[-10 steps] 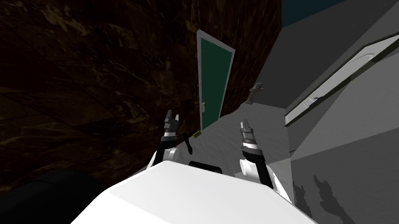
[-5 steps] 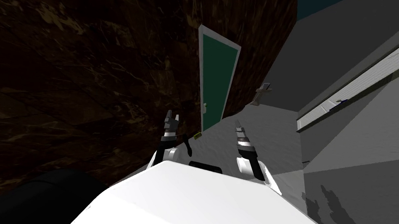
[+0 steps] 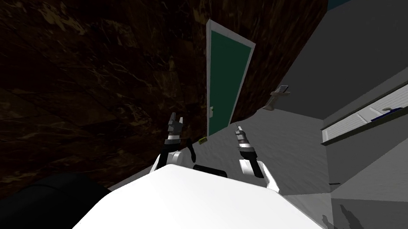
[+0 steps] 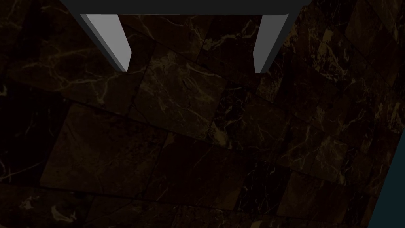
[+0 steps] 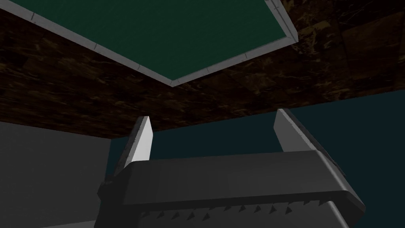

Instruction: Pull the door open

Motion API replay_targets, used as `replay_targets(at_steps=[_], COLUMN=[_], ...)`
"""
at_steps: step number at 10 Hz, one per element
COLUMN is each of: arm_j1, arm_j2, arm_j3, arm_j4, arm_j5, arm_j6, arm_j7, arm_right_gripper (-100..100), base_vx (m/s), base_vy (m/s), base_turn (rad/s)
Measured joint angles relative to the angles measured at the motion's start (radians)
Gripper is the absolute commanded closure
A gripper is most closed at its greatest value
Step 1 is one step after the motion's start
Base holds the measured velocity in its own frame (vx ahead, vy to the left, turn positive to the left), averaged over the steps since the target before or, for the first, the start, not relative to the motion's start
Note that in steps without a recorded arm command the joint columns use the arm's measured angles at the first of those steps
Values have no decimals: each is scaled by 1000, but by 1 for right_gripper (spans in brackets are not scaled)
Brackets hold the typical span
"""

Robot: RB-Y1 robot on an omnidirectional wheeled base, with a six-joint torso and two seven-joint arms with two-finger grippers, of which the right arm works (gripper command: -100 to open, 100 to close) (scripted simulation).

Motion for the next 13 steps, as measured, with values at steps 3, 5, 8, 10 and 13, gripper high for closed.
replay_targets(at_steps=[3, 5, 8, 10, 13], arm_j1=[-40, -57, -102, -121, -163], arm_j2=[-2, -8, -11, -10, -13], arm_j3=[14, 23, 37, 46, 60], arm_j4=[65, 100, 168, 210, 277], arm_j5=[42, 69, 112, 139, 181], arm_j6=[17, 27, 48, 52, 69], arm_j7=[62, 100, 160, 200, 260], arm_right_gripper=[-100, -100, -100, -100, -100], base_vx=[131, 130, 133, 131, 150], base_vy=[-89, -68, -76, -87, -88], base_turn=[144, 131, 132, 110, 128])
